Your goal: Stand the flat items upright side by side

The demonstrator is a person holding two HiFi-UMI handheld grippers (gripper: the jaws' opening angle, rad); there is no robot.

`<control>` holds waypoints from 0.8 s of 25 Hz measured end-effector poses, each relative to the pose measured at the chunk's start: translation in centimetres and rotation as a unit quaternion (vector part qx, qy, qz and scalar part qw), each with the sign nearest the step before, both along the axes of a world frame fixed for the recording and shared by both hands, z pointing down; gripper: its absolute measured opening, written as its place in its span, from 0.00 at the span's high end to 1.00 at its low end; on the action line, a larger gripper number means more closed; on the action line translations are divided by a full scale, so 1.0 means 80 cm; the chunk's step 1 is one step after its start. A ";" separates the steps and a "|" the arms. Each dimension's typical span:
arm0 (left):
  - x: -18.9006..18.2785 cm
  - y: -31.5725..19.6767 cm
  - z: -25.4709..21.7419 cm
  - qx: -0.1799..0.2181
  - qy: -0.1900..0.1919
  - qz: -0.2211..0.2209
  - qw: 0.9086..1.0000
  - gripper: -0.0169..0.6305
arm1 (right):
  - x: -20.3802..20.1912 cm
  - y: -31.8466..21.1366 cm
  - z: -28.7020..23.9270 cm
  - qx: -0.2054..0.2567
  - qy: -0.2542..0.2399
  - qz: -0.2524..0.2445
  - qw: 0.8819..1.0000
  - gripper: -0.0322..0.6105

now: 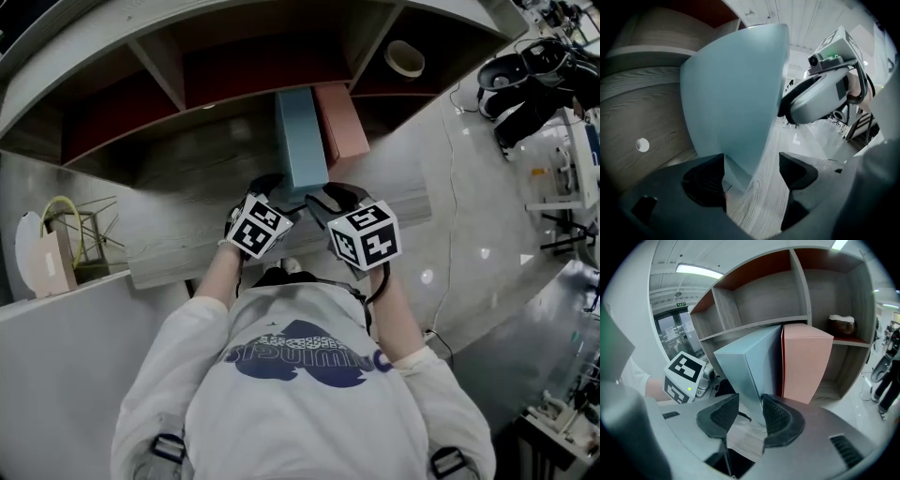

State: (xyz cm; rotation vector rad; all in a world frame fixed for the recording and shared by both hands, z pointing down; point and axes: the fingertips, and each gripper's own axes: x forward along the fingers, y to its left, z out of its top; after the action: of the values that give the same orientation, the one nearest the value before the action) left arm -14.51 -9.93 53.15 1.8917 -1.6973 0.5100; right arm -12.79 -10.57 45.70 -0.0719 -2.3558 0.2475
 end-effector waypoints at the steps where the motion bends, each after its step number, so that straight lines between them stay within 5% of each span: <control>1: -0.006 -0.001 -0.003 0.003 -0.003 -0.001 1.000 0.39 | 0.000 0.000 0.002 -0.001 0.002 0.003 1.000 0.71; 12: -0.027 -0.015 -0.011 -0.009 -0.021 -0.006 1.000 0.39 | 0.004 -0.009 0.007 -0.014 0.005 -0.023 1.000 0.72; 20: -0.023 -0.029 -0.014 -0.012 -0.016 -0.054 0.998 0.39 | 0.013 -0.026 0.008 -0.020 0.021 -0.079 0.996 0.72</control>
State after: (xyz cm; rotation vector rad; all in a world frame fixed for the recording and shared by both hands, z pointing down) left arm -16.35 -12.25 52.02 1.7719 -1.7946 0.5174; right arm -11.72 -12.68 46.36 -0.2694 -2.2890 0.2167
